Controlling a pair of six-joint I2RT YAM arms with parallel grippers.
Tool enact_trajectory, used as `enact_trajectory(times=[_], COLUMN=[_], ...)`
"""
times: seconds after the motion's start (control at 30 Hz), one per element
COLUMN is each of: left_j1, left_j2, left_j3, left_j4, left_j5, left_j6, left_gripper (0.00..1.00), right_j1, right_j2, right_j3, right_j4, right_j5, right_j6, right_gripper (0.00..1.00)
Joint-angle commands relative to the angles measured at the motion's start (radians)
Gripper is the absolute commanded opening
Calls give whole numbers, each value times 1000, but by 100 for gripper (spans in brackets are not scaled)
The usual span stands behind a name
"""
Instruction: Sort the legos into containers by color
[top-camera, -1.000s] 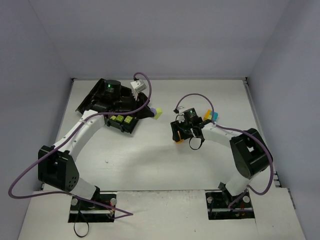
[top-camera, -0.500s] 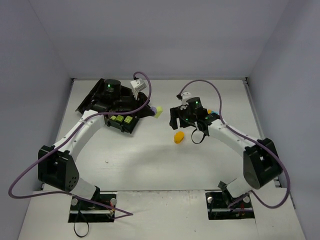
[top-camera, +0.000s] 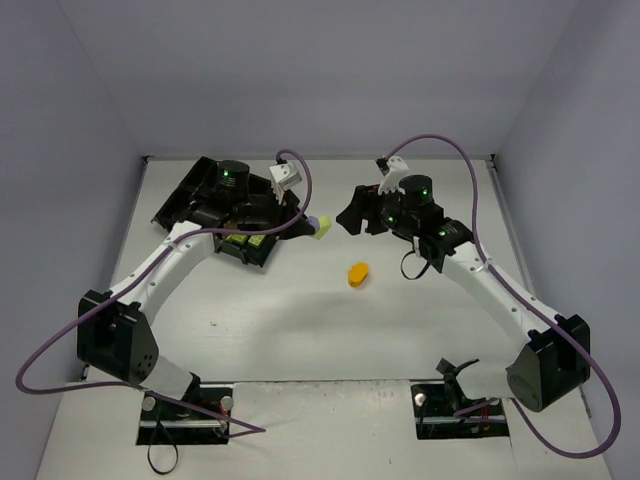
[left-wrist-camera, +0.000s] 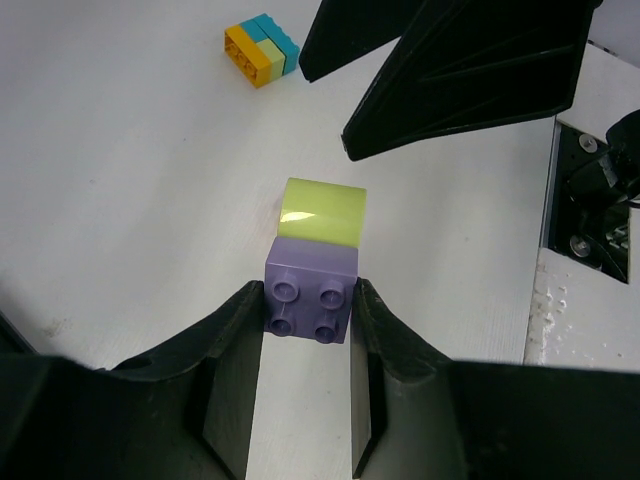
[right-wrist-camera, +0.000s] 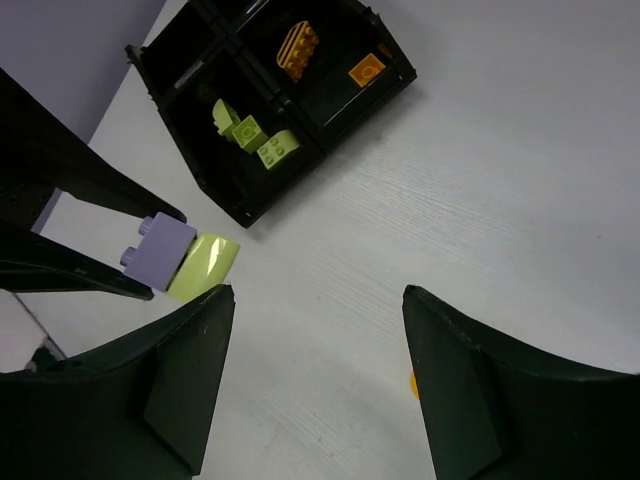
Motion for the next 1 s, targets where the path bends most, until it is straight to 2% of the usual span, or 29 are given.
enact_trajectory(times=[0.0, 0.23, 0.77, 0.87, 0.97], left_j1=[-18, -51, -74, -76, -74], left_j2=[-15, -35, -69, -70, -73], left_j3=[64, 35, -13, -18, -24], left_j4=[64, 113, 243, 249, 251], left_j5=[19, -22, -65, -65, -70], left_j6=[33, 42, 26, 21, 22], left_gripper=[0, 0, 0, 0, 0], right_j1=[-5, -5, -18, -25, -38], right_j2=[-19, 10, 51, 53, 50], right_j3=[53, 60, 34, 26, 12], right_j4=[64, 127, 192, 203, 204], right_j5=[-93, -167, -271, -287, -288], right_j6=[96, 183, 251, 263, 262], right_gripper=[65, 54, 31, 22, 0])
